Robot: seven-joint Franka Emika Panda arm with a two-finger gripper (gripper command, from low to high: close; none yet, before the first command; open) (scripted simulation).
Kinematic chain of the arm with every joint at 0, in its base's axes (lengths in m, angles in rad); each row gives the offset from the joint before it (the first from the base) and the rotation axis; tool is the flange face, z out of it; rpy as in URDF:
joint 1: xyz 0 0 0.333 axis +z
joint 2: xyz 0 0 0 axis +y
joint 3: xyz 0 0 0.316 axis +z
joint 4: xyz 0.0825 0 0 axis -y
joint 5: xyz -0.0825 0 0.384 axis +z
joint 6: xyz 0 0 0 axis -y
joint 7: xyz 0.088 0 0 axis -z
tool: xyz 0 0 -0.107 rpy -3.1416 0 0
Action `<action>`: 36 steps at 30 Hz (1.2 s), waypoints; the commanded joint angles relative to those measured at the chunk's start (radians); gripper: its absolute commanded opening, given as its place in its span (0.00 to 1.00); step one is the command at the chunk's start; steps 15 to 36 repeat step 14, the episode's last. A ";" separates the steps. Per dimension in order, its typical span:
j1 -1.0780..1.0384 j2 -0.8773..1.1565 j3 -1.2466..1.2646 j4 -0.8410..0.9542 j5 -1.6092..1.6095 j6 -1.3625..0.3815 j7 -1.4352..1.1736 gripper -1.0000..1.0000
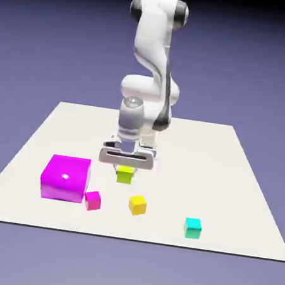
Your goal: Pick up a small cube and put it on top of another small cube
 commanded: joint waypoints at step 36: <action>0.092 0.207 -0.008 0.090 0.004 0.117 0.012 1.00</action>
